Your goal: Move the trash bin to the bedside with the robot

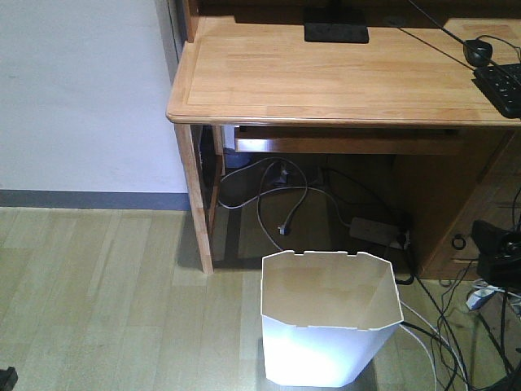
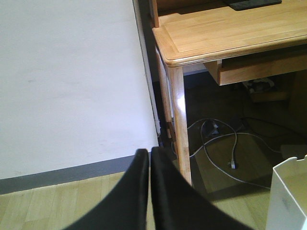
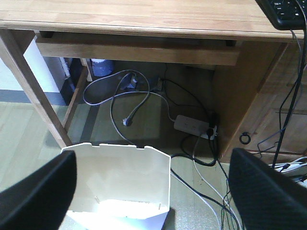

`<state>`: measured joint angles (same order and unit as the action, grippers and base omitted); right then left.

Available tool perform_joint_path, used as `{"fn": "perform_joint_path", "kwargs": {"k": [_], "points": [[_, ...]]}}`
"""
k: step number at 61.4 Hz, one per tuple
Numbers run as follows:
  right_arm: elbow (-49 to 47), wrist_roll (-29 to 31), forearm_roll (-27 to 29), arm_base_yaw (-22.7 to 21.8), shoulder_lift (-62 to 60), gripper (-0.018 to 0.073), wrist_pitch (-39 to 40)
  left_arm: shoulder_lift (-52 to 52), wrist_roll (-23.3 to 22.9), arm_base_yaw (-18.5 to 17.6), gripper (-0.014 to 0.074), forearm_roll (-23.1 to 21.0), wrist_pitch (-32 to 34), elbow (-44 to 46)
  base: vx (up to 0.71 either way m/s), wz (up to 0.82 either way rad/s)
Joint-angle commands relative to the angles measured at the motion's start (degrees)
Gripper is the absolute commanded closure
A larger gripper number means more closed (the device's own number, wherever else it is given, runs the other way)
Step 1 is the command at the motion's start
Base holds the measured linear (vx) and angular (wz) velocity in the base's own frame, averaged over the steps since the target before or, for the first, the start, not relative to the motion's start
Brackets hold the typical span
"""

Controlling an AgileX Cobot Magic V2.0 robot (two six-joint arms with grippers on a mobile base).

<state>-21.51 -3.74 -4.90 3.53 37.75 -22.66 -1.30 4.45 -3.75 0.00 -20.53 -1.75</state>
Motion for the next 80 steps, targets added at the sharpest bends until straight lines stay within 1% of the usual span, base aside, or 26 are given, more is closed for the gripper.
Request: {"fn": "perform_joint_path", "kwargs": {"k": [1,8,15,27,37,40,45,48,52,53,54,55,59,60,62,64,71,75,80], "points": [[-2.07,-0.71,0.84,-0.12,0.2,-0.0079,4.13,-0.74,-0.27,0.18,0.0603,0.0,3.97,-1.01,0.0,0.0],[-3.27,-0.66,2.02,-0.12,0.65,-0.0062,4.16,-0.74,-0.27,0.18,0.0603,0.0,3.97,-1.01,0.0,0.0],[-7.21,-0.04,1.81,-0.12,5.1,-0.0036,2.37,-0.74,-0.27,0.18,0.0603,0.0,3.97,-1.01,0.0,0.0],[-14.49,0.16,2.26,-0.12,18.69,-0.0022,-2.12,-0.74,-0.27,0.18,0.0603,0.0,3.97,-1.01,0.0,0.0],[-18.83,0.49,2.27,-0.32,29.71,-0.0022,-3.38,-0.74,-0.27,0.18,0.0603,0.0,3.97,-1.01,0.0,0.0],[-19.87,1.09,2.36,-0.85,32.42,-0.0022,-3.54,-0.74,-0.27,0.18,0.0603,0.0,3.97,-1.01,0.0,0.0],[-21.61,4.32,4.0,-2.65,38.1,-0.0022,-4.99,-0.74,-0.27,0.18,0.0603,0.0,3.97,-1.01,0.0,0.0],[-22.29,7.12,6.25,-4.78,40.97,-0.002,-5.61,-0.74,-0.27,0.18,0.0603,0.0,3.97,-1.01,0.0,0.0],[-23.21,12.39,11.67,-7.83,44.99,-0.0019,-5.97,-0.74,-0.27,0.18,0.0603,0.0,3.97,-1.01,0.0,0.0],[-23.29,13.86,13.88,-8.49,45.85,-0.0019,-6.04,-0.74,-0.27,0.18,0.0603,0.0,3.97,-1.01,0.0,0.0],[-23.27,15.43,14.62,-9.15,46.67,-0.0019,-6.04,-0.74,-0.27,0.18,0.0603,0.0,3.97,-1.01,0.0,0.0],[-23.32,17.98,17.02,-10.09,47.8,-0.0019,-5.64,-0.74,-0.27,0.18,0.0603,0.0,3.97,-1.01,0.0,0.0],[-23.32,25.71,23.78,-12.14,50.69,-0.0019,-4.69,-0.74,-0.27,0.18,0.0603,0.0,3.97,-1.01,0.0,0.0],[-23.27,28.76,26.24,-12.83,51.71,-0.0019,-4.28,-0.74,-0.27,0.18,0.0603,0.0,3.97,-1.01,0.0,0.0],[-23.27,32.83,30.12,-13.62,53.5,-0.0019,-3.9,-0.74,-0.27,0.18,0.0603,0.0,3.97,-1.01,0.0,0.0],[-23.27,37.75,33.19,-14.4,54.96,-0.0019,-3.33,-0.74,-0.27,0.18,0.0603,0.0,3.97,-1.01,0.0,0.0],[-23.27,48.18,42.78,-16.0,60.67,-0.0019,0.69,-0.74,-0.27,0.18,0.0603,0.0,3.97,-1.01,0.0,0.0],[-23.27,51.87,47.42,-16.27,63.85,-0.0019,4.24,-0.74,-0.27,0.18,0.0603,0.0,3.97,-1.01,0.0,0.0],[-23.27,57.41,51.1,-16.11,68.34,-0.0019,9.09,-0.74,-0.27,0.18,0.0603,0.0,3.97,-1.01,0.0,0.0]]}}
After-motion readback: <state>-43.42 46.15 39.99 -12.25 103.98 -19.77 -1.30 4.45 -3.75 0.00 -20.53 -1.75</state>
